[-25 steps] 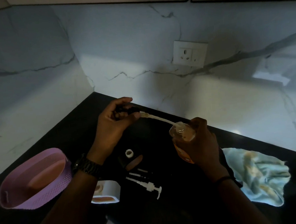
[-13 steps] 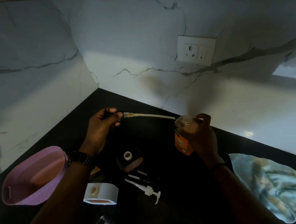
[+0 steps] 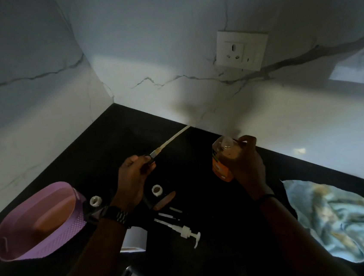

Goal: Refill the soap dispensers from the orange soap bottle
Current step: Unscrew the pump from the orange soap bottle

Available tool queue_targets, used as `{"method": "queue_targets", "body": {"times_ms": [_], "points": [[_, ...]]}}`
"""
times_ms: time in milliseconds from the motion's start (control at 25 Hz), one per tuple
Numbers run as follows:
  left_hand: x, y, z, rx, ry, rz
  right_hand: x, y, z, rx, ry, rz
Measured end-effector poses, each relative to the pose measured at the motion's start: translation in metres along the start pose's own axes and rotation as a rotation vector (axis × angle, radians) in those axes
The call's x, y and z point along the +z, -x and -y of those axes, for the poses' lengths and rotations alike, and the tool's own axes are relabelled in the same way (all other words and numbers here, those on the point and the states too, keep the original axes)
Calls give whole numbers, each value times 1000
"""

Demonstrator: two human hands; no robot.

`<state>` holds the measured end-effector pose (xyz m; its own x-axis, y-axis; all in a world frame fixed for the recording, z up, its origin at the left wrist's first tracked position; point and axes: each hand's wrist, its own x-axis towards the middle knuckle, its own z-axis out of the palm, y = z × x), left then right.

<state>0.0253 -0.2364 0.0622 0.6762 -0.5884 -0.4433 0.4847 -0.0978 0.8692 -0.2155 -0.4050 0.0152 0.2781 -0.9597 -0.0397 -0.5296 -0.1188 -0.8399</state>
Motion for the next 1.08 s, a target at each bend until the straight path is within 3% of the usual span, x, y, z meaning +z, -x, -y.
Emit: {"method": "queue_targets", "body": {"times_ms": [280,560,680,800,1080], "points": [[-24,18,6,58,-59,-7,4,15,0,-14,18,-11],[-29,-26,-23,-94,-27,-43,5,13,5,30,10,-10],[-12,-46,-20,-163,-266,71,4,14,4,8,32,-12],[14,-62,-15,-180,-599,288,5,13,4,9,39,-22],[89,-93,10,113,-1384,707,7,13,2,36,37,-26]]}}
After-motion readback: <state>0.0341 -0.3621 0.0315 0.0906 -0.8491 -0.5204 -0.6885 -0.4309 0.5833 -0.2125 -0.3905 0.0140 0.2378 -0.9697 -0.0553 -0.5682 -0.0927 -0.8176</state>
